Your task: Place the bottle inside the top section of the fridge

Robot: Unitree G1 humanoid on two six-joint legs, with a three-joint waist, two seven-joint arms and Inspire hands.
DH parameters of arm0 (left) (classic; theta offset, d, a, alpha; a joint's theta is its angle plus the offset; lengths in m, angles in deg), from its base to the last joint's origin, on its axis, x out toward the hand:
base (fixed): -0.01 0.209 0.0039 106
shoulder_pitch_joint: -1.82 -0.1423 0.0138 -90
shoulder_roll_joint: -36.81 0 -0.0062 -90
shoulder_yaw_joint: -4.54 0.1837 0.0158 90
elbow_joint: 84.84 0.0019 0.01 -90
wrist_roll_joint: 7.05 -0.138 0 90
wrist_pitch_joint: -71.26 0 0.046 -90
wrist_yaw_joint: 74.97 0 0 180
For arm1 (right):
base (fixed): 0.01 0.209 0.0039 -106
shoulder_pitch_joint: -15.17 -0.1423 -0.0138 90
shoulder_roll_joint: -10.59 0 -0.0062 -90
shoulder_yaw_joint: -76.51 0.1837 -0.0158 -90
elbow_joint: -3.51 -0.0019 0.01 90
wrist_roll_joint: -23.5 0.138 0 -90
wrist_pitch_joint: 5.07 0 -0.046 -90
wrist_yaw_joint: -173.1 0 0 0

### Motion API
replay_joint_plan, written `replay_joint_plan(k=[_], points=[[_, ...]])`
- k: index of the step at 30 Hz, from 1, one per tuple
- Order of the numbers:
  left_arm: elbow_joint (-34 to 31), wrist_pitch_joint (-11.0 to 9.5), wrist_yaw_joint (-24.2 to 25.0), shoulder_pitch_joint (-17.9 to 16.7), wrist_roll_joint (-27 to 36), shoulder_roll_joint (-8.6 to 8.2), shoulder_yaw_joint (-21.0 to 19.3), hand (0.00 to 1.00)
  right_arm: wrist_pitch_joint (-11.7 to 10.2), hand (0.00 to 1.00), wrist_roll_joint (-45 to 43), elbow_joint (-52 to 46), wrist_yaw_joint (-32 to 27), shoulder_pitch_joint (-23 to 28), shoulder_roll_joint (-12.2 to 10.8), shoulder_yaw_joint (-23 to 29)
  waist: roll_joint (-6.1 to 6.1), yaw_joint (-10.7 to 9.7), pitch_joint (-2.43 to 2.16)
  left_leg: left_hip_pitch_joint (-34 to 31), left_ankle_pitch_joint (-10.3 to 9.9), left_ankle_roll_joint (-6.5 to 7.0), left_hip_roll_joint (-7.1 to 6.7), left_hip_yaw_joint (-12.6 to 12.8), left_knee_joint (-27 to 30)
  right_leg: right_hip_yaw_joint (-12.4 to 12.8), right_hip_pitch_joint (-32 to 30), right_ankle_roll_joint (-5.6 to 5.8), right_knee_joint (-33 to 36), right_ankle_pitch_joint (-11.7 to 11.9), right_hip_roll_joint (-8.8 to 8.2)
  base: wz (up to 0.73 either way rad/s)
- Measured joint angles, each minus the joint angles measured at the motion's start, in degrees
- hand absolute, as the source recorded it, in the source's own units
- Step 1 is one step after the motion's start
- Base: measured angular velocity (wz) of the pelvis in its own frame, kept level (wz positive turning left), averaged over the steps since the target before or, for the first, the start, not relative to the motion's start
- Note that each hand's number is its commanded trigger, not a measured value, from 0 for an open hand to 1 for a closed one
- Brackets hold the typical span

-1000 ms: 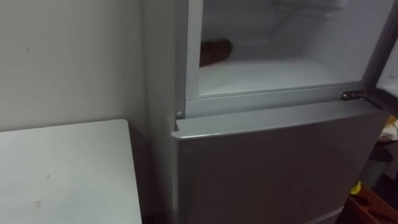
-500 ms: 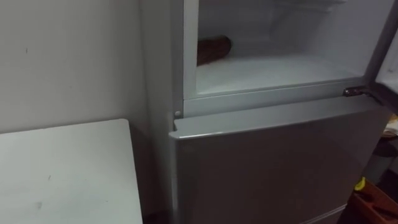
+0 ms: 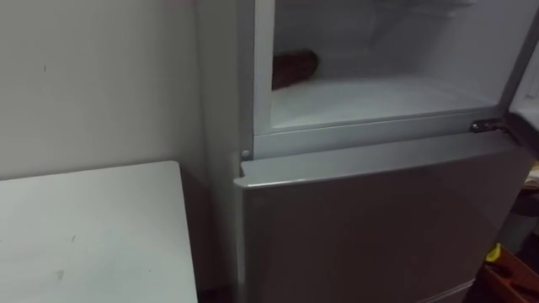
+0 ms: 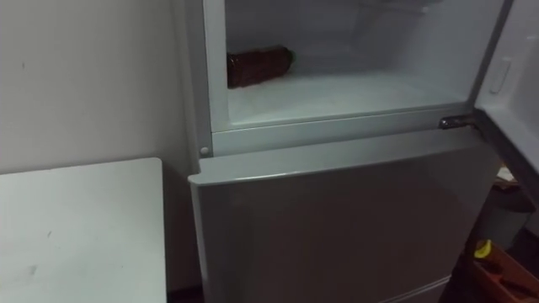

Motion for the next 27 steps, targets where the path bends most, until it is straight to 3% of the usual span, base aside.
replay_joint_plan(k=[2, 11, 15, 20, 21, 22, 27], points=[[0.2, 0.1, 0.3, -0.1, 0.0, 0.00, 0.6, 0.00, 0.0, 0.00, -0.7, -1.0, 0.7, 0.0, -0.9, -0.2, 0.01, 0.3, 0.01, 0.0, 0.0, -0.01, 0.03, 0.0, 0.0, -0.1, -0.1, 0.00, -0.1, 0.0, -0.02, 0.00], [0.2, 0.1, 0.5, -0.3, 0.0, 0.17, 3.0, 0.00, -0.1, 0.00, -2.7, -6.2, 5.3, -0.2, -0.9, -2.0, -0.08, 0.6, 0.04, -0.3, 0.0, -0.05, 0.19, -0.3, 0.0, -1.2, 0.4, -0.09, -1.3, 0.4, -0.09, 0.04], [0.6, 0.1, 0.3, -0.4, 0.0, 0.52, 5.0, 0.00, -1.9, 0.00, -2.7, -9.5, 8.4, -0.3, -0.9, -2.1, -0.54, 0.7, 0.13, -0.2, 0.0, -0.07, 0.34, -0.6, 0.0, -1.4, 1.7, 0.01, -3.0, 1.0, 0.09, 0.06], [0.6, 0.1, 0.0, -0.3, 0.0, 0.61, 5.1, 0.00, -1.9, 0.00, -2.7, -10.3, 10.6, -0.4, -0.9, -2.1, -0.90, 1.4, 0.15, -0.4, -0.1, -0.07, 0.42, -0.8, 0.0, -1.4, 1.8, 0.07, -3.4, 1.5, 0.35, 0.00], [0.6, 0.2, -0.3, -0.3, -0.1, 0.61, 5.1, 0.00, -1.9, 0.00, -2.9, -10.7, 11.1, -0.4, -0.9, -2.2, -0.56, 1.7, -0.02, -0.4, -0.1, -0.06, 0.42, -0.8, 0.0, -1.3, 1.8, 0.07, -3.4, 1.5, 0.36, 0.00], [0.6, 0.2, -0.8, -0.2, -0.1, 0.61, 5.3, 0.00, -1.9, 0.00, -3.1, -10.9, 11.8, -0.4, -0.9, -2.2, -0.88, 2.0, 0.17, -0.4, -0.1, -0.07, 0.43, -0.8, 0.0, -1.3, 1.8, 0.07, -3.5, 1.5, 0.38, 0.00], [1.1, 0.2, -1.4, -0.3, -0.1, 0.74, 6.4, 0.00, -2.1, 0.00, -5.2, -11.3, 12.9, -0.8, -0.9, -4.0, -0.47, 2.3, 0.04, -0.4, -0.2, -0.09, 0.56, -0.8, 0.0, -1.3, 1.8, 0.01, -4.2, 1.8, 0.56, 0.00]])
